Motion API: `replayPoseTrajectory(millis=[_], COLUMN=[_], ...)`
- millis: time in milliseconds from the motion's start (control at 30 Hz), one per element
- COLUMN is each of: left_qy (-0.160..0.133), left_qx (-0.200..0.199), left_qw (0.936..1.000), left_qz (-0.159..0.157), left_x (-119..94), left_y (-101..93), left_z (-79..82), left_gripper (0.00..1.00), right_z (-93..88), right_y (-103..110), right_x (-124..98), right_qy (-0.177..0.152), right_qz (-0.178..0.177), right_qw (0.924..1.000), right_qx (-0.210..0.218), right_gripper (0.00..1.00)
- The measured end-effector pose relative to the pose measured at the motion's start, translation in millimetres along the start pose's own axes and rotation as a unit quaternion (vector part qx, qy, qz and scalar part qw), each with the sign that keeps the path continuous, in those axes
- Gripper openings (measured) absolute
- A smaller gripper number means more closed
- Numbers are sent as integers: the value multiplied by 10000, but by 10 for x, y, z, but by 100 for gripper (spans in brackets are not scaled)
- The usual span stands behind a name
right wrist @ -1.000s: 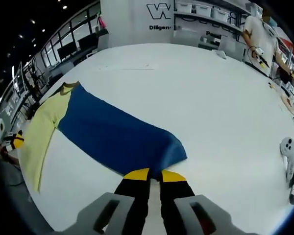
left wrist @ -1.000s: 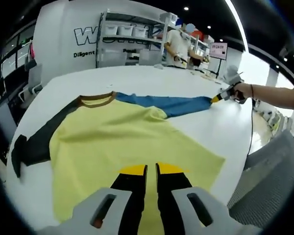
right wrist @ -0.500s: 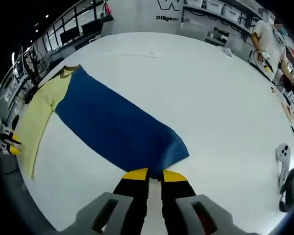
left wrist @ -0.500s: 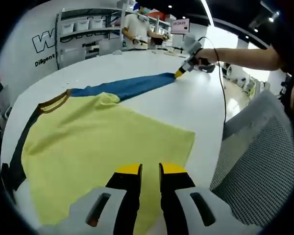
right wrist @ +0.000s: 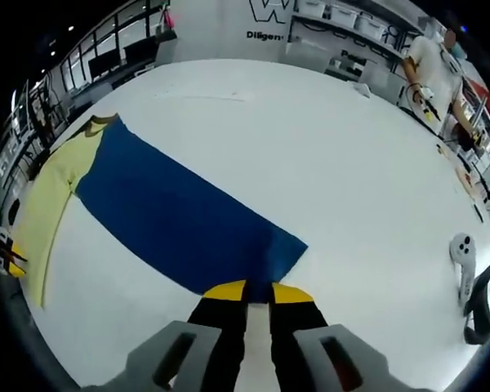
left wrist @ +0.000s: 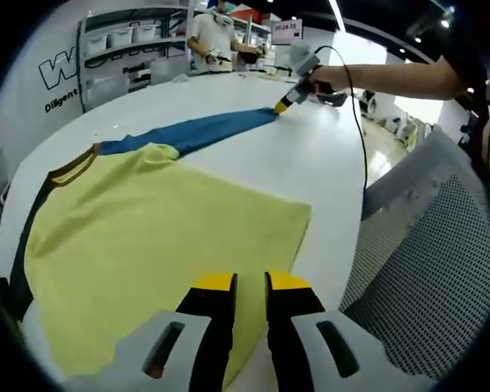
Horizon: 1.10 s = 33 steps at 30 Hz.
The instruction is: Fold the garment on the visible template until the final outline fits inside the template.
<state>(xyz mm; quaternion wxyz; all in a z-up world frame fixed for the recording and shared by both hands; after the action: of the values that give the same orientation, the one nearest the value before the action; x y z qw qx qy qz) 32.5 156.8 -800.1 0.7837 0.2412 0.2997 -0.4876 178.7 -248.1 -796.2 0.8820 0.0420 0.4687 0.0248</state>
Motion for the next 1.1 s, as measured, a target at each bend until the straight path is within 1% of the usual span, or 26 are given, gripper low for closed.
replayPoseTrajectory(millis=[33,67,133,167,200,300,433,467,567,633,667,733,867,967,1000,1100], left_qy=[5,14,19,16,13,16,33,38,51,62,60,68,76,89,93,88], left_qx=[0,0,3,9,11,11,23,21,25,-17,-17,11,10,25,27,34], left_qw=[10000,10000,10000,10000,10000,10000,10000,9999,9999,9999,9999,9999,9998,9998,9998,9998], left_qz=[-9,-11,-21,-30,-34,-60,-81,-93,-121,-137,-148,-152,-164,-175,-178,-180], left_x=[2,6,13,14,16,29,33,35,47,53,55,55,56,61,61,63], left_y=[-4,-7,-11,-16,-19,-24,-32,-36,-49,-57,-64,-69,-74,-73,-73,-82], left_z=[-2,-4,-7,-4,-2,-11,-15,-18,-29,-32,-30,-35,-46,-54,-56,-53], left_gripper=[9,9,9,9,9,9,9,9,9,10,10,11,11,11,11,11], right_z=[1,-5,-8,-21,-35,-72,-62,-74,-86,-72,-48,-30,-32,-49,-54,-62], right_y=[25,24,14,-5,-20,-19,66,84,111,139,171,200,192,152,102,88], right_x=[5,3,0,0,0,11,2,3,0,-28,-88,-150,-159,-109,-93,-70], right_qy=[-64,-71,-145,-163,-146,-104,-219,-154,-98,-109,-146,-156,-97,-42,-49,-49], right_qz=[172,247,390,395,382,421,730,753,658,722,782,824,721,639,472,432], right_qw=[9995,9988,9968,9960,9961,9957,9923,9921,9944,9941,9925,9920,9940,9942,9949,9952], right_qx=[260,418,687,790,783,820,974,995,816,806,932,945,818,866,893,881], right_gripper=[4,6,15,18,19,18,6,4,0,0,0,0,0,0,0,0])
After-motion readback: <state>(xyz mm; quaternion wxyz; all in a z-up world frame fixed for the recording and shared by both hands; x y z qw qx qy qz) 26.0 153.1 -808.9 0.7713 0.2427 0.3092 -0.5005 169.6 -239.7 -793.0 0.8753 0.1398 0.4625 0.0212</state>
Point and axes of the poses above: the point that each gripper's makers call its tool centre point, and the gripper's own axes: x roughly forward along the fingers, y roughly to its left, z roughly out of its top, the point moved 5 cm from there along -x, roughly backward along the fingers, and after that the axes turned 15 degrees about x, right-handed, at the moved point
